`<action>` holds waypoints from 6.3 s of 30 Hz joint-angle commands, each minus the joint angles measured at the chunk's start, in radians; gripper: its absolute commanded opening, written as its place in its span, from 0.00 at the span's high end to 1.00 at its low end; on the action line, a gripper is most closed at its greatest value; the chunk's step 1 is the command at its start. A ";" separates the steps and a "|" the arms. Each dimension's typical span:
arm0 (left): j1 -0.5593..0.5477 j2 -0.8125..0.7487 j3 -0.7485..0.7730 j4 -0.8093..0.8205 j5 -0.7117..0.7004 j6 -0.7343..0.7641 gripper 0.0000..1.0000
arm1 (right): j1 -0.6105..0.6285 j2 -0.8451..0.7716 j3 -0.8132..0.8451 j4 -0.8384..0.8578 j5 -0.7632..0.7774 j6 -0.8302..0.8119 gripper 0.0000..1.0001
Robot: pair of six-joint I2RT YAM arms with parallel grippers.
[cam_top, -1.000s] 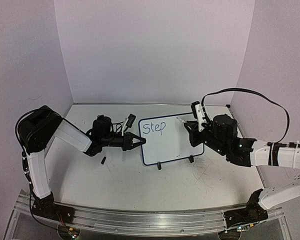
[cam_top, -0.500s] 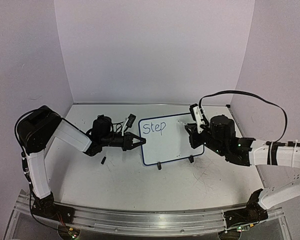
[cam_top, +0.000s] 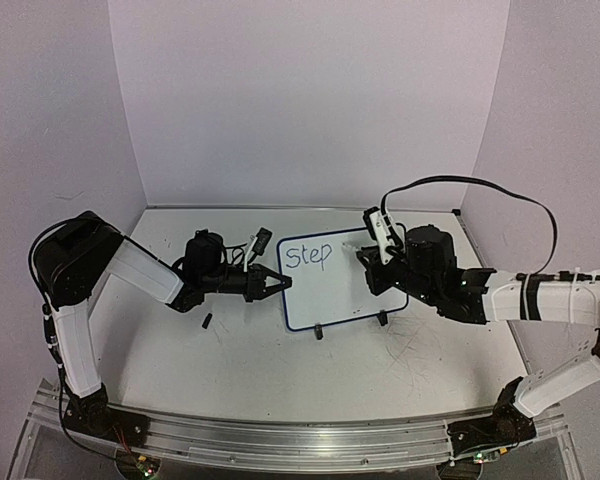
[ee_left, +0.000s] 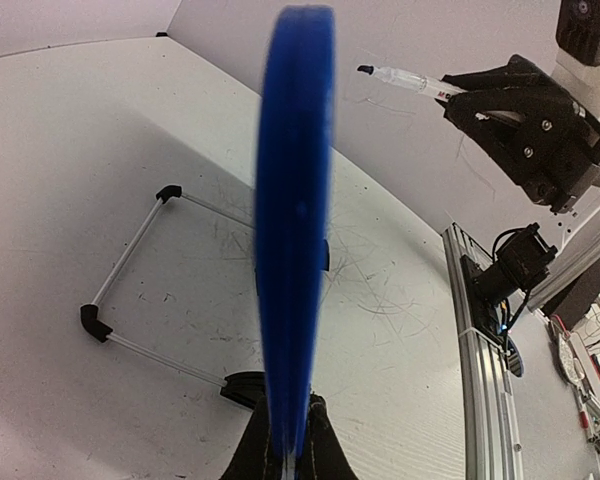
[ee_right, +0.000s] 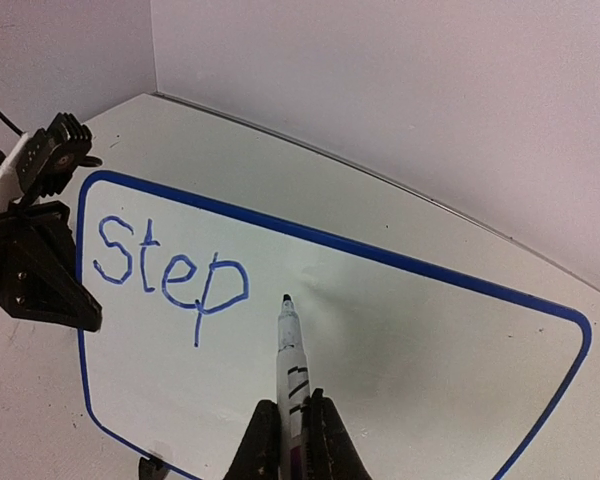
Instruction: Write a sentence on the whiteboard
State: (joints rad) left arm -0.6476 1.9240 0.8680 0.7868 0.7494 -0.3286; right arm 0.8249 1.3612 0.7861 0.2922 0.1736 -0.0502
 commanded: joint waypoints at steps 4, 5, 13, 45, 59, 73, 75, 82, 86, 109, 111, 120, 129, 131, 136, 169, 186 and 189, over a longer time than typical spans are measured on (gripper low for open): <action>0.011 -0.012 -0.013 -0.078 -0.063 0.039 1.00 | -0.004 0.041 0.072 0.047 -0.002 -0.010 1.00; 0.011 -0.011 -0.013 -0.078 -0.063 0.039 1.00 | -0.004 0.048 0.076 0.050 -0.003 -0.008 1.00; 0.011 -0.018 -0.021 -0.080 -0.065 0.043 1.00 | -0.003 0.073 0.088 0.053 0.029 0.000 1.00; 0.011 -0.008 -0.004 -0.089 -0.055 0.042 1.00 | 0.000 0.032 0.042 0.030 0.001 0.032 1.00; 0.011 -0.005 0.004 -0.096 -0.048 0.042 1.00 | -0.001 0.063 0.066 0.015 0.035 0.033 1.00; 0.011 0.001 0.007 -0.097 -0.047 0.045 1.00 | -0.001 0.085 0.085 0.016 0.057 0.031 1.00; 0.011 0.000 0.006 -0.097 -0.047 0.045 1.00 | 0.000 0.084 0.082 0.013 0.060 0.033 1.00; 0.011 -0.003 0.002 -0.098 -0.049 0.045 1.00 | 0.001 0.071 0.065 -0.012 0.059 0.042 1.00; 0.011 -0.005 0.000 -0.098 -0.051 0.046 1.00 | 0.008 0.069 0.057 -0.020 0.059 0.042 1.00; 0.011 -0.012 -0.005 -0.100 -0.053 0.044 1.00 | 0.039 0.060 0.013 -0.038 0.044 0.096 1.00; 0.011 -0.012 -0.007 -0.100 -0.053 0.043 1.00 | 0.042 0.062 0.014 -0.038 0.044 0.097 1.00; 0.011 -0.010 -0.004 -0.100 -0.053 0.042 1.00 | 0.040 -0.022 0.014 0.015 0.045 0.096 1.00; 0.011 -0.011 -0.001 -0.103 -0.051 0.043 1.00 | 0.009 0.008 0.038 0.016 0.048 0.085 1.00; 0.011 -0.011 -0.002 -0.104 -0.052 0.044 1.00 | 0.009 0.016 0.040 0.016 0.052 0.083 1.00; 0.011 -0.007 0.001 -0.105 -0.052 0.043 1.00 | 0.009 0.023 0.047 0.016 0.062 0.077 1.00; 0.011 -0.003 0.008 -0.111 -0.046 0.048 1.00 | 0.006 0.063 0.058 0.007 0.086 0.077 1.00; 0.011 -0.005 0.009 -0.116 -0.051 0.050 1.00 | 0.015 0.044 0.018 -0.029 0.054 0.110 1.00; 0.011 -0.007 0.007 -0.117 -0.053 0.050 1.00 | 0.018 0.041 0.009 -0.032 0.049 0.116 1.00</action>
State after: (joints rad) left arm -0.6472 1.9240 0.8696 0.7801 0.7547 -0.3172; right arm 0.8360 1.4212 0.8110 0.2631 0.2330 0.0448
